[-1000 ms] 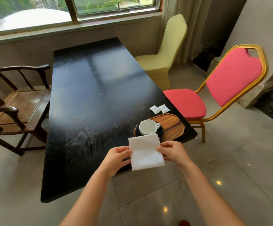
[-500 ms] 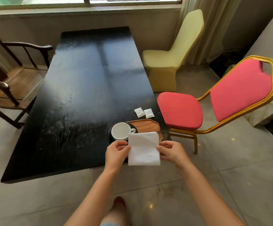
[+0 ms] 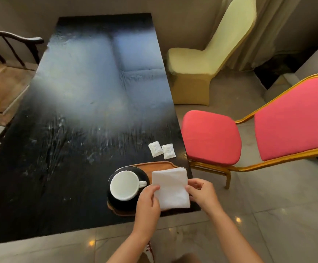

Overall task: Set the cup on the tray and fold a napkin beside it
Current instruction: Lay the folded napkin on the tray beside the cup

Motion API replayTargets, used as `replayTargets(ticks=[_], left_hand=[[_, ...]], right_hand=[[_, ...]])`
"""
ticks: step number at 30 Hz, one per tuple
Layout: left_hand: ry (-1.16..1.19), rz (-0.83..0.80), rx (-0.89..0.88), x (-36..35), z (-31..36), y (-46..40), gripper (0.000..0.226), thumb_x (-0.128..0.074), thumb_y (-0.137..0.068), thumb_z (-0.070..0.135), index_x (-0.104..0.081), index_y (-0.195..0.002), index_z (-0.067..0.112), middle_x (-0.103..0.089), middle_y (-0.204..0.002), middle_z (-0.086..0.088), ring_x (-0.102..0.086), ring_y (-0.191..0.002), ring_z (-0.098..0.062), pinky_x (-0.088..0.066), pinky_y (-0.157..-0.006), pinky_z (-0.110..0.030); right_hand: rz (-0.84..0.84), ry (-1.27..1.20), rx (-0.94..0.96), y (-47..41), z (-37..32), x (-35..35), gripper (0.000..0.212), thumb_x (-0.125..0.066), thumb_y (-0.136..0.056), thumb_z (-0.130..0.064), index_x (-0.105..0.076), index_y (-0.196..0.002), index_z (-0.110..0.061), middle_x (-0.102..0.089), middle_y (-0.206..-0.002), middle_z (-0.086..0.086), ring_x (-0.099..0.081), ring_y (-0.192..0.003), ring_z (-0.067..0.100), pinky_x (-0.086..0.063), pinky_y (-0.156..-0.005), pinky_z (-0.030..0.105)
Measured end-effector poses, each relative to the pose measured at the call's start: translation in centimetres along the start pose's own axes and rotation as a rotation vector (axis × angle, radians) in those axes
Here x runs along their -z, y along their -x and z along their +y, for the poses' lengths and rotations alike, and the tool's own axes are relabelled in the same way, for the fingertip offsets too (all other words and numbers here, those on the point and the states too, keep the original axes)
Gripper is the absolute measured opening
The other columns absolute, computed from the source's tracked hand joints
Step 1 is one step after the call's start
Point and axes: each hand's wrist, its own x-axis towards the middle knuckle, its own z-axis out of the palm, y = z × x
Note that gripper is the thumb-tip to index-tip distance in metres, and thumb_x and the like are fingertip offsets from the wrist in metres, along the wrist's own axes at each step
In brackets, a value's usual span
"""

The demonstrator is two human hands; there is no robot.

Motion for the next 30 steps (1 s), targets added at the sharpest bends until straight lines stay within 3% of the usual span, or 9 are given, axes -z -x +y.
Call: replayTargets(ticks=[3, 5, 9, 12, 15, 19, 24, 27, 30], left_hand=[[-0.056, 0.008, 0.075, -1.7, -0.4, -1.5, 0.038, -0.043, -0.091, 0.001, -0.05, -0.126, 0.016, -0.046, -0.13, 0.005, -0.038, -0.116, -0.002, -0.031, -0.103, -0.021], [-0.087, 0.031, 0.096, -3.1, -0.7, -2.4, 0.041, -0.044, -0.089, 0.001, -0.047, -0.128, 0.016, -0.044, -0.133, 0.003, -0.036, -0.116, -0.001, -0.028, -0.102, -0.018], [-0.135, 0.081, 0.133, -6.3, -0.6, -4.1, 0.043, -0.043, -0.088, 0.001, -0.045, -0.13, 0.012, -0.039, -0.138, 0.0, -0.031, -0.117, -0.001, -0.023, -0.102, -0.013], [-0.171, 0.137, 0.169, -8.0, -0.9, -4.7, 0.044, -0.043, -0.089, 0.004, -0.042, -0.133, 0.013, -0.036, -0.14, 0.0, -0.03, -0.116, -0.002, -0.025, -0.098, -0.008], [-0.216, 0.161, 0.224, -9.0, -1.1, -5.5, 0.048, -0.043, -0.091, 0.01, -0.034, -0.137, 0.017, -0.028, -0.148, -0.002, -0.031, -0.125, -0.01, -0.029, -0.107, -0.022], [-0.438, 0.149, 0.196, -10.4, -1.3, -4.4, 0.06, -0.051, -0.089, 0.016, -0.023, -0.142, 0.024, -0.008, -0.157, -0.004, -0.021, -0.14, -0.023, -0.026, -0.115, -0.04], [-0.813, -0.1, 0.037, -11.4, -2.1, -1.2, 0.08, -0.078, -0.058, 0.029, -0.048, -0.132, 0.02, -0.049, -0.14, -0.012, -0.048, -0.127, -0.028, -0.043, -0.094, -0.053], [-0.908, -0.151, 0.034, -11.2, -3.2, -1.0, 0.078, -0.073, -0.061, 0.038, -0.049, -0.134, 0.023, -0.048, -0.141, -0.01, -0.047, -0.128, -0.027, -0.043, -0.095, -0.053], [-0.909, -0.135, 0.014, -10.8, -4.1, -1.5, 0.072, -0.058, -0.07, 0.04, -0.04, -0.139, 0.026, -0.042, -0.146, -0.008, -0.039, -0.134, -0.026, -0.035, -0.106, -0.05]], right_hand=[[-0.016, 0.054, -0.037, -2.5, 0.9, -0.3, 0.015, -0.064, -0.084, -0.009, -0.066, -0.086, -0.024, -0.068, -0.089, -0.005, -0.065, -0.088, 0.014, -0.057, -0.076, 0.036], [-0.023, 0.089, -0.056, -4.2, 1.7, -0.3, 0.019, -0.063, -0.083, -0.008, -0.065, -0.083, -0.027, -0.069, -0.089, -0.003, -0.065, -0.087, 0.015, -0.057, -0.078, 0.04], [-0.042, 0.16, -0.061, -7.7, 2.5, 0.4, 0.023, -0.064, -0.082, -0.008, -0.063, -0.075, -0.03, -0.067, -0.081, -0.009, -0.064, -0.08, 0.01, -0.057, -0.075, 0.039], [-0.065, 0.227, -0.049, -9.3, 3.0, 0.7, 0.017, -0.065, -0.081, -0.011, -0.066, -0.075, -0.027, -0.066, -0.077, -0.011, -0.061, -0.075, 0.004, -0.053, -0.065, 0.029], [-0.063, 0.297, -0.025, -10.5, 3.4, 0.5, 0.008, -0.066, -0.081, -0.015, -0.068, -0.08, -0.023, -0.065, -0.075, -0.012, -0.058, -0.072, -0.002, -0.041, -0.053, 0.015], [-0.055, 0.329, -0.012, -10.9, 3.8, -0.1, 0.004, -0.067, -0.081, -0.019, -0.069, -0.085, -0.02, -0.066, -0.079, -0.007, -0.061, -0.076, 0.006, -0.047, -0.059, 0.02], [-0.013, 0.325, 0.057, -10.7, 3.9, -0.1, 0.006, -0.069, -0.079, -0.019, -0.064, -0.081, -0.022, -0.064, -0.073, -0.011, -0.06, -0.07, 0.003, -0.041, -0.054, 0.014], [0.018, 0.344, 0.103, -10.5, 3.9, -0.1, 0.009, -0.07, -0.079, -0.021, -0.061, -0.077, -0.023, -0.063, -0.071, -0.012, -0.059, -0.069, 0.002, -0.039, -0.053, 0.014], [0.023, 0.411, 0.204, -10.5, 3.9, -0.4, 0.009, -0.068, -0.082, -0.025, -0.06, -0.076, -0.023, -0.063, -0.073, -0.009, -0.058, -0.068, 0.002, -0.037, -0.051, 0.013]])
